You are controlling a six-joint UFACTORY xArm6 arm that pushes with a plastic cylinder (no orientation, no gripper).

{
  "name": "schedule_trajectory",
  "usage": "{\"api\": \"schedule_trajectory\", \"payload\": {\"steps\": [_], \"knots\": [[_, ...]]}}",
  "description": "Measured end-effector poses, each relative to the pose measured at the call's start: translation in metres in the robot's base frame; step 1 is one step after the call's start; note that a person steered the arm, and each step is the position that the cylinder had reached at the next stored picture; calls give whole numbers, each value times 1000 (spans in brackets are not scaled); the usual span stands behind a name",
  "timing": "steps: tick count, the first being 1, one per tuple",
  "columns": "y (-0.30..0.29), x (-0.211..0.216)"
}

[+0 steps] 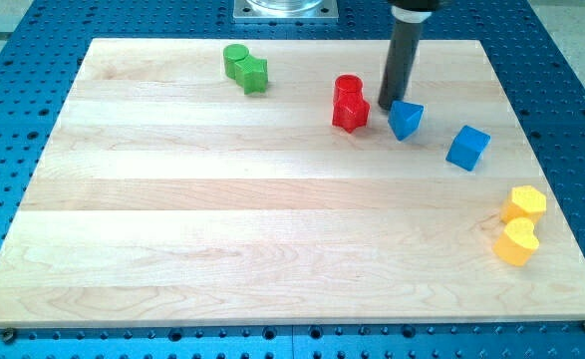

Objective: Move the cube to the bottom right of the red star

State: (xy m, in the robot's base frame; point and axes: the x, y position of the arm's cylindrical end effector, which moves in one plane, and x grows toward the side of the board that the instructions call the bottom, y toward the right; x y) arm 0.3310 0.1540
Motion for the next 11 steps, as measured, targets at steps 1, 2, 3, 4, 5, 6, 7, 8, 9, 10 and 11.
{"api": "schedule_trajectory", "payload": {"steps": [1, 2, 3, 4, 5, 6, 7, 8, 9, 10, 11], "knots": [[41, -13], [90, -12], [121, 13], [100, 83], [83, 109], [81, 109], [78, 110], [43, 112], [6, 114], [0, 154], [-11, 200]]}}
